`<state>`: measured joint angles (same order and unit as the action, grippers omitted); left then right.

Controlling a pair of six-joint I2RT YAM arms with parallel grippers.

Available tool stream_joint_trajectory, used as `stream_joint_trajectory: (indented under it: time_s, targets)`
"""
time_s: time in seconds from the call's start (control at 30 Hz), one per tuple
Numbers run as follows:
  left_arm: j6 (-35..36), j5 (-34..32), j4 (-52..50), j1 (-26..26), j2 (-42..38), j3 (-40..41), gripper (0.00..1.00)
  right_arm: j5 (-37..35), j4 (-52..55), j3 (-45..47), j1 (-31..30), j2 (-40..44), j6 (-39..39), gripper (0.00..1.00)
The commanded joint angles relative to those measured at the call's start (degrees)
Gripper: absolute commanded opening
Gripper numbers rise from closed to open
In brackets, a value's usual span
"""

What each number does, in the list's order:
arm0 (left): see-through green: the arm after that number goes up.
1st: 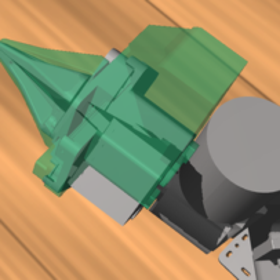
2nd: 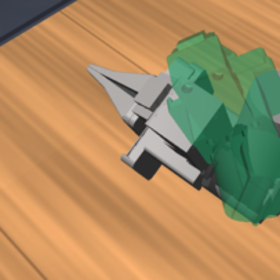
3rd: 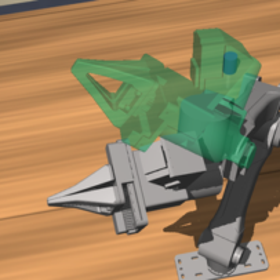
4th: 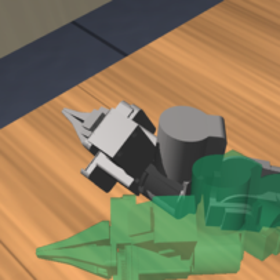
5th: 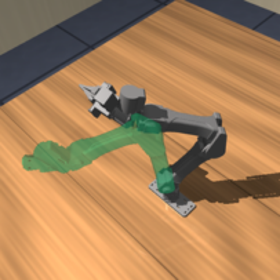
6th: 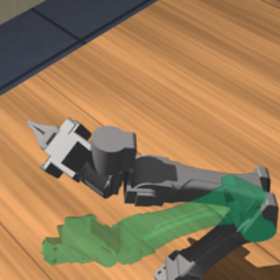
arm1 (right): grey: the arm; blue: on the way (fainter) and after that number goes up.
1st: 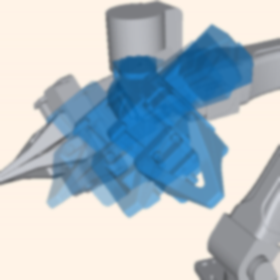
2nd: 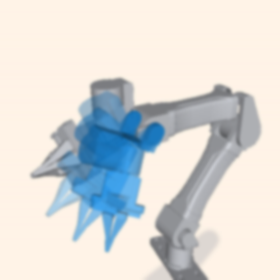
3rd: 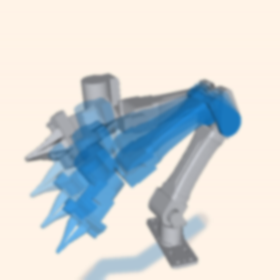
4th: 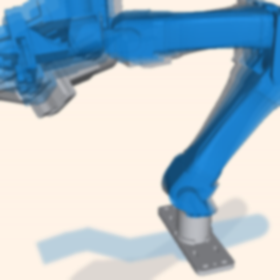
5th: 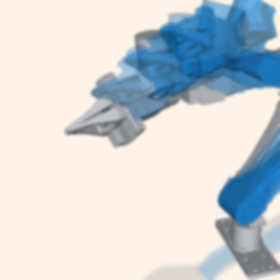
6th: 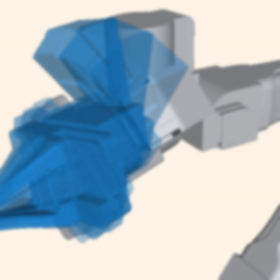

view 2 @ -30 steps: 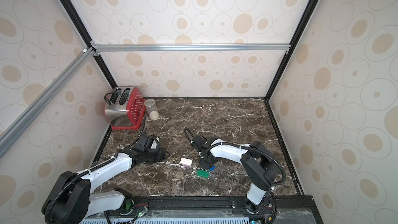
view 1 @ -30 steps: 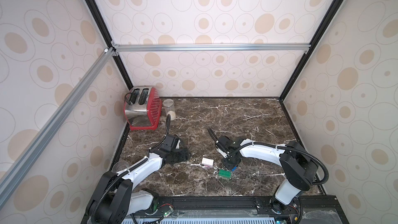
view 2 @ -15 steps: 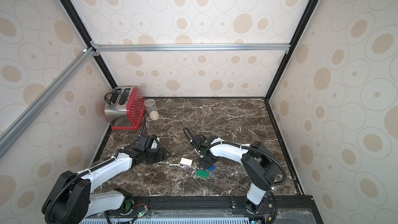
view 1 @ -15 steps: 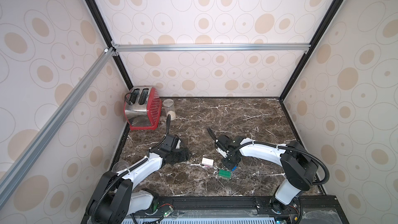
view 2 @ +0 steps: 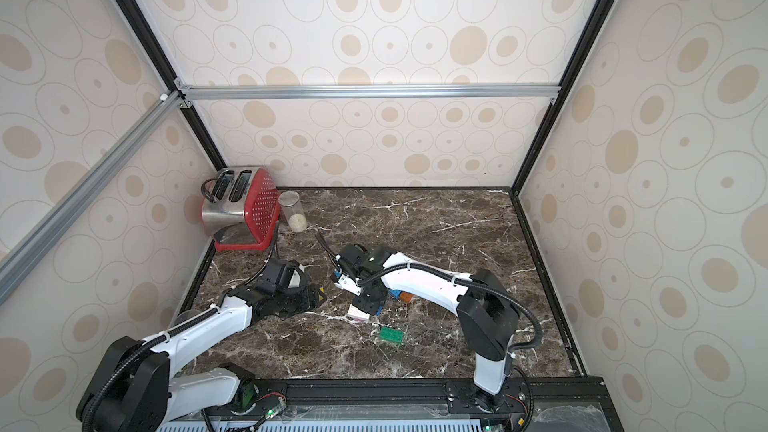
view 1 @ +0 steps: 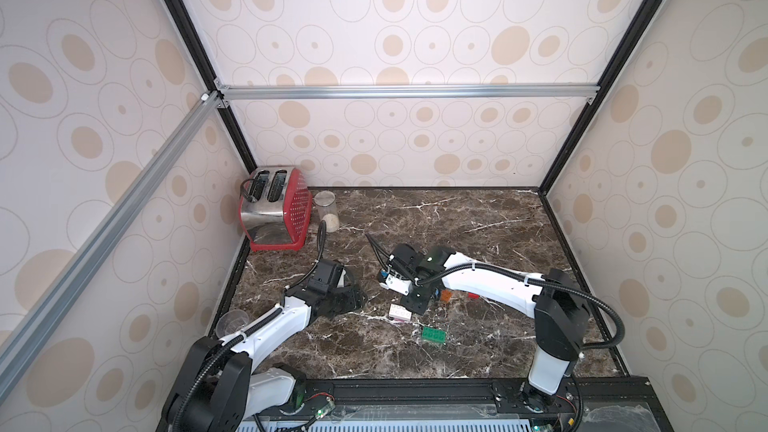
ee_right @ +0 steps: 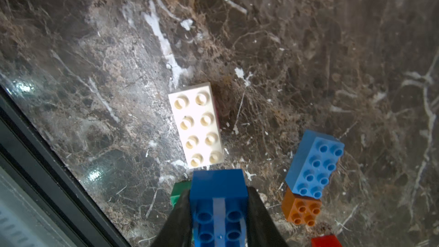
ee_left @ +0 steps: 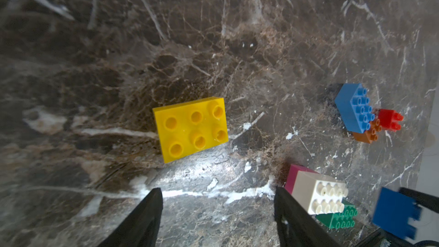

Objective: Assemble a heart with lego
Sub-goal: Assemble the lego brick with the lego brick.

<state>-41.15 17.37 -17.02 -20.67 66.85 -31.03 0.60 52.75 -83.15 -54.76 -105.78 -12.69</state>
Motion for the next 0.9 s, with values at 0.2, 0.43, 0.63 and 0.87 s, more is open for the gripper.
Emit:
stream_joint_trajectory:
  time_s: [0.2, 0.43, 0.63, 0.87]
  targets:
    - [-0.29, -1.89, -4.03, 3.97, -5.71, 2.93, 0.74, 1.14, 6.5, -7.47, -1.62, -6.8, -5.76, 0.24]
    - [-0.13, -1.13, -2.7, 3.97, -4.81, 3.08, 0.74, 0.79, 6.93, -7.55, -1.75, -7.43, -5.52, 0.24]
    - [-0.08, -0.12, -1.88, 4.01, -4.18, 3.08, 0.74, -0.16, 6.58, -7.47, -1.8, -7.78, -4.13, 0.24]
    - [0.09, 0.58, -1.45, 3.97, -3.8, 3.12, 0.74, -1.44, 4.62, -5.82, -1.76, -7.6, -3.44, 0.24]
